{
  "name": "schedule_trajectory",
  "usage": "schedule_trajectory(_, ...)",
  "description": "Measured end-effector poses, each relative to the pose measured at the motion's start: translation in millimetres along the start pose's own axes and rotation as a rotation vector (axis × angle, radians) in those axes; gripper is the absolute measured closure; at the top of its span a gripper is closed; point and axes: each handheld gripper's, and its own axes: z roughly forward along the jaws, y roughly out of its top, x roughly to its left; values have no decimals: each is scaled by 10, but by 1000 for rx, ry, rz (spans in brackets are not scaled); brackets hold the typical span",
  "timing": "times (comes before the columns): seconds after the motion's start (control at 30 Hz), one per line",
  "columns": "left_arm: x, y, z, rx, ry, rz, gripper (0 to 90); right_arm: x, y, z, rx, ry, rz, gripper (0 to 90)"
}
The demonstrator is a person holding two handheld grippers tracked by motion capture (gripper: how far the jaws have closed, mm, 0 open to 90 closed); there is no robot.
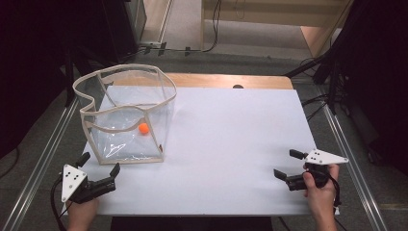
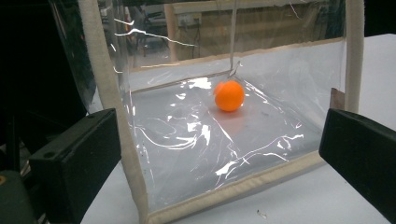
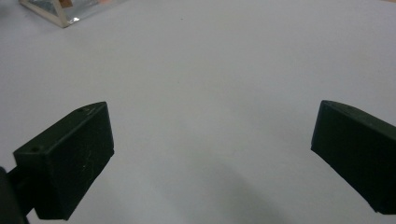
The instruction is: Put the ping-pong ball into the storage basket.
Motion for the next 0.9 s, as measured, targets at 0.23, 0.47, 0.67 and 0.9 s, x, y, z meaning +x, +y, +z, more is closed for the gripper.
schedule_trajectory(0.23,2,0,0,1,0,0,0,-36,-63,-36,2,-4,6,0)
schedule_trajectory(0.47,2,-1,1,0,-1,-1,0,-74,-137,-98,-18,-19,22,0)
schedule_trajectory(0.67,5,0,2,-3,-3,-5,0,-114,-234,-164,-55,-35,48,0)
schedule_trajectory(0.9,5,0,1,-2,-5,-2,0,-142,-284,-268,-97,-70,64,0)
